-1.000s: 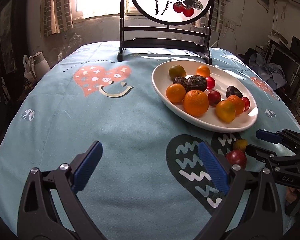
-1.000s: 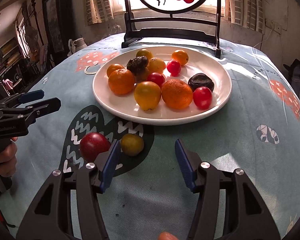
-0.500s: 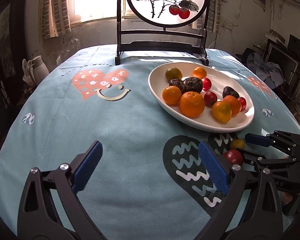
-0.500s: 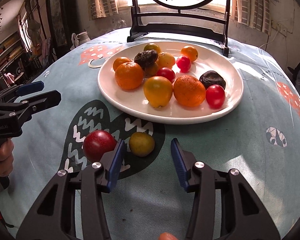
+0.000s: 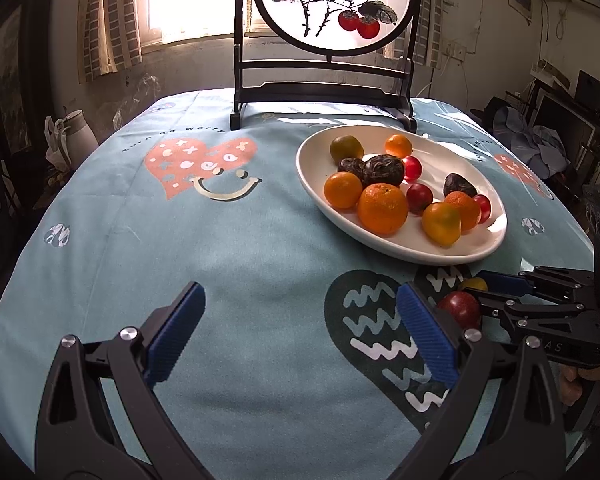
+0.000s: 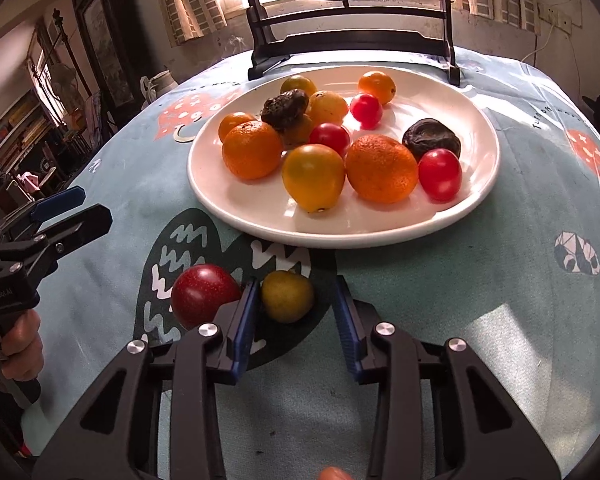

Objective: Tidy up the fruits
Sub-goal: 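Grasp a yellow-green pear-shaped fruit with the right tool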

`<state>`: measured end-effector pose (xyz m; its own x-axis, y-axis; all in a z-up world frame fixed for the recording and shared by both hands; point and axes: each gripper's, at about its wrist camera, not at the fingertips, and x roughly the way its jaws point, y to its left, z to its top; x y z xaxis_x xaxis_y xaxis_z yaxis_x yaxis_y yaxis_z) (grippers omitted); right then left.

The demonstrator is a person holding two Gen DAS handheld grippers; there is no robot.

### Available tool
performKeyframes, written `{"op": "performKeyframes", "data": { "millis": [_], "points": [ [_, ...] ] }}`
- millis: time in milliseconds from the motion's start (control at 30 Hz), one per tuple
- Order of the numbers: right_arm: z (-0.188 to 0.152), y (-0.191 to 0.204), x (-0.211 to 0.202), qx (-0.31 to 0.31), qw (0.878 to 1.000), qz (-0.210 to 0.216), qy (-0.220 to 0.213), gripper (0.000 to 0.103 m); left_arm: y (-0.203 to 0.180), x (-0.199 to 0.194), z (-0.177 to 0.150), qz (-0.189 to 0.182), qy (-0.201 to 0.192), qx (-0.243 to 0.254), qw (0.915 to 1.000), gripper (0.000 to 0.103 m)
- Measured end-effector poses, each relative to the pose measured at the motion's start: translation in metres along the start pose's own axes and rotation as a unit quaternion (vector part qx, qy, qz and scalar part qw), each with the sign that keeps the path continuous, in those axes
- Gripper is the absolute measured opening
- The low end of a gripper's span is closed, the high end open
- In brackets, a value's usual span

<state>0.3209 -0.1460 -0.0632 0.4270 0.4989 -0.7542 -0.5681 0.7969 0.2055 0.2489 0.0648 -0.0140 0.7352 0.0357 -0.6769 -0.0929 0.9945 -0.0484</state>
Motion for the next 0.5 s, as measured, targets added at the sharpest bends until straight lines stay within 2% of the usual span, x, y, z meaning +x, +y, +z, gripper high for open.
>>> {"op": "performKeyframes", "data": {
  "millis": [167, 267, 500],
  "points": [
    [0.001, 0.014, 0.000, -0.028, 1.000, -0.007, -0.008, 0.038, 0.000, 0.000, -0.001, -0.001, -0.001, -0.002, 1.0000, 0.098],
    [0.002, 0.009, 0.005, -0.017, 1.000, -0.009, 0.002, 0.032, -0.001, 0.000, -0.002, 0.001, 0.000, 0.000, 1.0000, 0.098],
    [0.000, 0.010, 0.000, -0.028, 0.999, -0.006, 0.015, 0.027, 0.001, -0.004, -0.001, -0.003, -0.004, -0.003, 1.0000, 0.098]
  ]
}}
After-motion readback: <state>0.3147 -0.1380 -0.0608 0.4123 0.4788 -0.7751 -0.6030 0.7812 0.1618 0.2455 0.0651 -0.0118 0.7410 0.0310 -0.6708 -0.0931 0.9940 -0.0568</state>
